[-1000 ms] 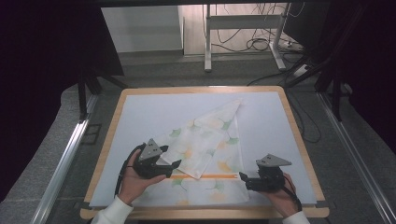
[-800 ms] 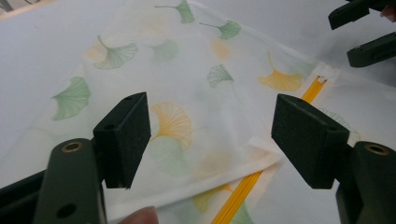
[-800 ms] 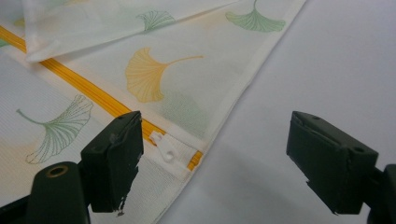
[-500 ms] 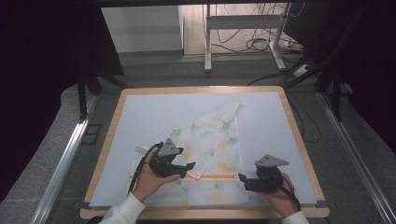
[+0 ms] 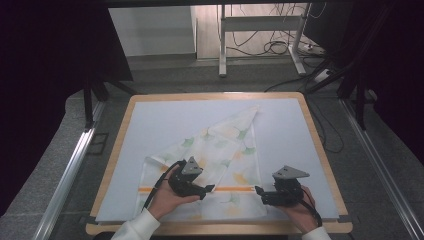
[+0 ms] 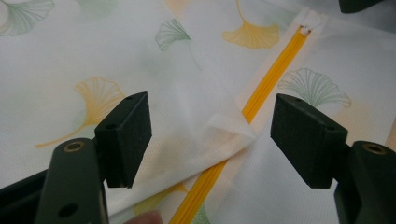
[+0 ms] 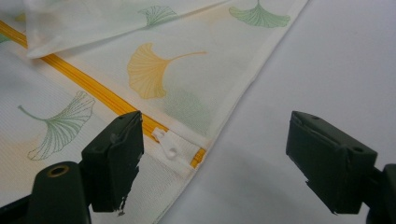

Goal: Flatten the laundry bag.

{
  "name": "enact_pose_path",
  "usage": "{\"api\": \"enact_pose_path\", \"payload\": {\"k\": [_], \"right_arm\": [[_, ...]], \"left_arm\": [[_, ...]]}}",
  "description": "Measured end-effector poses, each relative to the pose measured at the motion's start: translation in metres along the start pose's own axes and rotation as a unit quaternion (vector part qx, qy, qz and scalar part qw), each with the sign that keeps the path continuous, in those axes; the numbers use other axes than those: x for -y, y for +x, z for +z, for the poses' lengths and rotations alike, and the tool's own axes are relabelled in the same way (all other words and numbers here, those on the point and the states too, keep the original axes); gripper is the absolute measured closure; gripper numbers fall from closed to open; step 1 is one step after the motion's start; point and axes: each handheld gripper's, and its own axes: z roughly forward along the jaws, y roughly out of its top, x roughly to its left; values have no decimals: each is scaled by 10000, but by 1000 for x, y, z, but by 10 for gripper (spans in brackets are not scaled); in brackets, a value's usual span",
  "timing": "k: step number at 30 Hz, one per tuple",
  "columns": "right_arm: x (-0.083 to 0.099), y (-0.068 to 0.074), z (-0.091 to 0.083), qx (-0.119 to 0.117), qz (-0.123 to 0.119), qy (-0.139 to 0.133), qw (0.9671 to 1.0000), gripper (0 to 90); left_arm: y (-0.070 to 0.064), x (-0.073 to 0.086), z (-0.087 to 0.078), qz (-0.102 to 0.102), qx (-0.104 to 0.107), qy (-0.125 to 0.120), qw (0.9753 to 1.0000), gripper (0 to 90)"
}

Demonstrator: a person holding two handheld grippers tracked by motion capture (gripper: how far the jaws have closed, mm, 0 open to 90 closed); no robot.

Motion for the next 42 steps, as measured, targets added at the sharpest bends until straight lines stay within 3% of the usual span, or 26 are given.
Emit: {"api": "enact_pose_path", "payload": {"k": [12, 18, 24, 33, 39, 42], "right_arm": [[0, -1, 1, -26, 49, 34, 10000, 192], [1, -4, 1, -109, 169, 50, 9998, 191], [1, -4, 1, -100, 182, 71, 9998, 191], [1, -5, 2, -98, 214, 129, 9996, 191], [1, -5, 3, -100, 192, 153, 9996, 191], [2, -4, 3, -87, 207, 175, 9996, 191]], "left_arm": [[-8, 5, 14, 162, 8, 180, 9997, 290], [-10, 6, 24, 134, -24, 395, 9991, 300], [-7, 8, 25, 43, -51, 455, 9989, 359], [0, 8, 24, -162, 67, 504, 9986, 535], [3, 7, 24, -193, 44, 547, 9983, 618], [4, 6, 24, -208, 35, 578, 9981, 713]]}}
